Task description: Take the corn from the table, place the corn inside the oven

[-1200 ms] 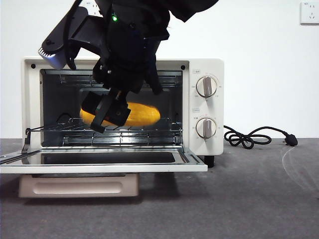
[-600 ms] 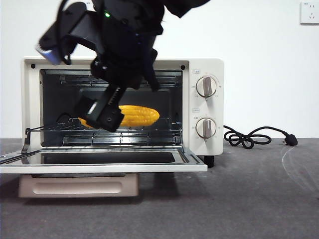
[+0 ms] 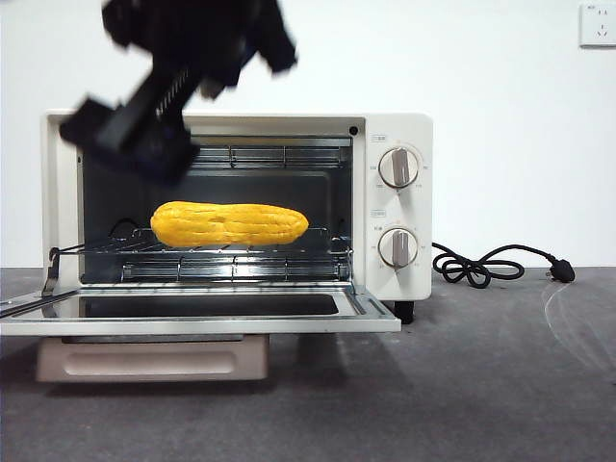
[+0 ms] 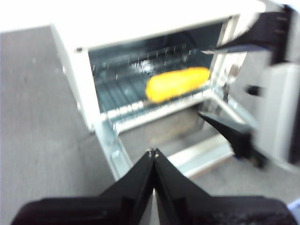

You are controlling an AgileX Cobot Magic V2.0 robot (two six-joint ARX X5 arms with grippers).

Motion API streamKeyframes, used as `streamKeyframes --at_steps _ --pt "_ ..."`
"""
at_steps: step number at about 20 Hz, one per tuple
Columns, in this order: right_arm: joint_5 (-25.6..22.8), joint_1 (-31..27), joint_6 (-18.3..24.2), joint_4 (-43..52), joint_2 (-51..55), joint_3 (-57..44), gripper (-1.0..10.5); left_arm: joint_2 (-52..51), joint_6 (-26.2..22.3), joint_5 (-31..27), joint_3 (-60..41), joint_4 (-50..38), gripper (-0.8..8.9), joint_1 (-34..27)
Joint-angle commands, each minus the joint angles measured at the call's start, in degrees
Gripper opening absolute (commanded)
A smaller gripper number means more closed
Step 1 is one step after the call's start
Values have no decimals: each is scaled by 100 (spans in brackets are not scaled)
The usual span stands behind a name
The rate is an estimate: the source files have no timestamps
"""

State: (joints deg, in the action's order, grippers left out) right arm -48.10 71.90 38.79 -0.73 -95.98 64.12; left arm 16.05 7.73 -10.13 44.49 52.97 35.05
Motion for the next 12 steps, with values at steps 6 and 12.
streamKeyframes --at_steps 6,12 --pt "-291 588 -1635 -1753 1357 26 266 570 -393 26 -52 -802 -8 15" --pt "-264 761 -2717 -2848 2288 26 95 1537 -868 651 -52 -1412 -8 15"
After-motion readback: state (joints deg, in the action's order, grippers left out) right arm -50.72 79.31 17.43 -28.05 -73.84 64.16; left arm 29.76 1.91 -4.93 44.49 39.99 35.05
